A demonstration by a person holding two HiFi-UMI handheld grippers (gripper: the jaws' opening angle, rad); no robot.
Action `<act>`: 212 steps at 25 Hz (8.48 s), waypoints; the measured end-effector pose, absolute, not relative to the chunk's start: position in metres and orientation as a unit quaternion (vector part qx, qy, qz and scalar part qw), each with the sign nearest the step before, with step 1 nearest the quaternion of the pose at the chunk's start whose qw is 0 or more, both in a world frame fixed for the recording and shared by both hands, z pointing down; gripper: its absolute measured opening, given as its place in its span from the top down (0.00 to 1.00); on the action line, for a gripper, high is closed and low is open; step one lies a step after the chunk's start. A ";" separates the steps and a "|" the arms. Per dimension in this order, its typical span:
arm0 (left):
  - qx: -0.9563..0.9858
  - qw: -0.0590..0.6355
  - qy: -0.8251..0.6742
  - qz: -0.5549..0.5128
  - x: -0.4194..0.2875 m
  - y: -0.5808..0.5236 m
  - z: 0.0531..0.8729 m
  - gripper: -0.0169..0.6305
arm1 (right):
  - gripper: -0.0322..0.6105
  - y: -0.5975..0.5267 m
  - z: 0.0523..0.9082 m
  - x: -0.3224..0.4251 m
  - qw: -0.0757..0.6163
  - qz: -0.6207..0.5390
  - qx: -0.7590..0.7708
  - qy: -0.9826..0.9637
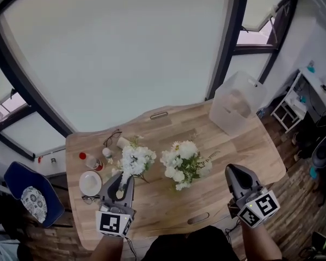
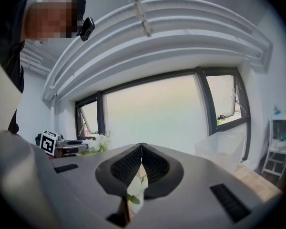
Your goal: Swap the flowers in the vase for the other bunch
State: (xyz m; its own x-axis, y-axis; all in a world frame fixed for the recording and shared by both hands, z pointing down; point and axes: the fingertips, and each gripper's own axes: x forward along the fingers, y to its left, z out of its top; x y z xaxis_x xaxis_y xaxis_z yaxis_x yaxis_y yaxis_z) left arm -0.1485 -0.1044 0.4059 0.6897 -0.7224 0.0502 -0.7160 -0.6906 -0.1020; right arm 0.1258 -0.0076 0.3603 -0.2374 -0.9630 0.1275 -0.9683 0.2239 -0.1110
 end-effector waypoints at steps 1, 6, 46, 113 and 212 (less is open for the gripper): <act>-0.919 0.036 0.390 -0.042 -0.147 -0.107 0.406 0.84 | 0.91 -0.010 0.356 0.124 0.020 0.079 0.614 -0.785; -0.917 0.035 0.395 -0.033 -0.145 -0.109 0.402 0.84 | 0.91 -0.030 0.338 0.116 0.028 0.061 0.598 -0.798; -0.847 -0.018 0.524 -0.083 -0.146 -0.108 0.431 0.84 | 0.50 -0.119 0.428 0.061 0.133 0.143 0.363 -0.911; -0.865 0.046 0.497 -0.059 -0.141 -0.087 0.391 0.84 | 0.85 -0.092 0.344 0.074 0.071 0.097 0.428 -0.896; -0.924 0.071 0.374 -0.024 0.025 -0.111 0.349 0.84 | 0.85 -0.058 0.370 0.247 0.030 0.108 0.578 -0.808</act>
